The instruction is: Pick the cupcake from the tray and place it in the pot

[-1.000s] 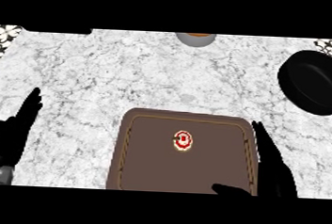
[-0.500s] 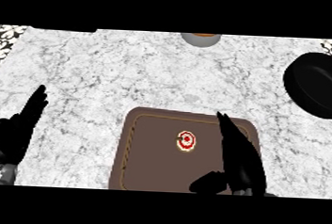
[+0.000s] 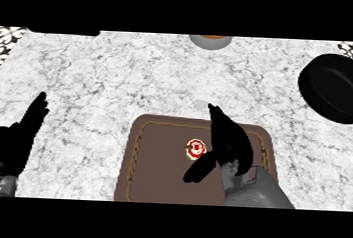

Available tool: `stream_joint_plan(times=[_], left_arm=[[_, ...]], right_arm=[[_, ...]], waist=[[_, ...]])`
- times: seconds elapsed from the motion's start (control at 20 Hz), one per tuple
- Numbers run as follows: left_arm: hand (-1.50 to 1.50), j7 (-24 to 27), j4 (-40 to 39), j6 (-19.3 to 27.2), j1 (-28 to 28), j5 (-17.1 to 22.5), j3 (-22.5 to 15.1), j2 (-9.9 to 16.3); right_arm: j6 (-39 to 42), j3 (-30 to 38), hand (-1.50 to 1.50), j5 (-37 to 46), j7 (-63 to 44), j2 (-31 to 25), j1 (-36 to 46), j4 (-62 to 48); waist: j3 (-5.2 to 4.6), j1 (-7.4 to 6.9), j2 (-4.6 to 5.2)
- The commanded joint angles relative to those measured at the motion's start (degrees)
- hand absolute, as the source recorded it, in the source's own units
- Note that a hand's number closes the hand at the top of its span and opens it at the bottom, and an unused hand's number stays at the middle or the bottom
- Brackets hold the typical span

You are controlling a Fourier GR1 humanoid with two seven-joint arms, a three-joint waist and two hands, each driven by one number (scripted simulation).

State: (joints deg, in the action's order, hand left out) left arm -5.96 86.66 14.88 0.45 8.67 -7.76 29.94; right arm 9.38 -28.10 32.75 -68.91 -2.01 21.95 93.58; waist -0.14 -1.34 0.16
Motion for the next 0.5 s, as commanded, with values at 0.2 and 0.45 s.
stream_joint_plan(times=[0.2,0.45], left_arm=[[0.0,-0.9,-0.3,1.1,-0.2,-2.5,-1.2,-1.7],[0.0,1.6,-1.8,-0.3,-0.3,-1.8,0.8,-1.5]], right_arm=[[6.3,1.4,-1.5,-3.3,-14.0,1.9,8.7,-8.9],[1.4,-1.9,-1.5,-5.6,-14.2,2.0,11.2,-15.1]], waist=[[0.06,0.77,-0.14],[0.05,0.31,-0.03]])
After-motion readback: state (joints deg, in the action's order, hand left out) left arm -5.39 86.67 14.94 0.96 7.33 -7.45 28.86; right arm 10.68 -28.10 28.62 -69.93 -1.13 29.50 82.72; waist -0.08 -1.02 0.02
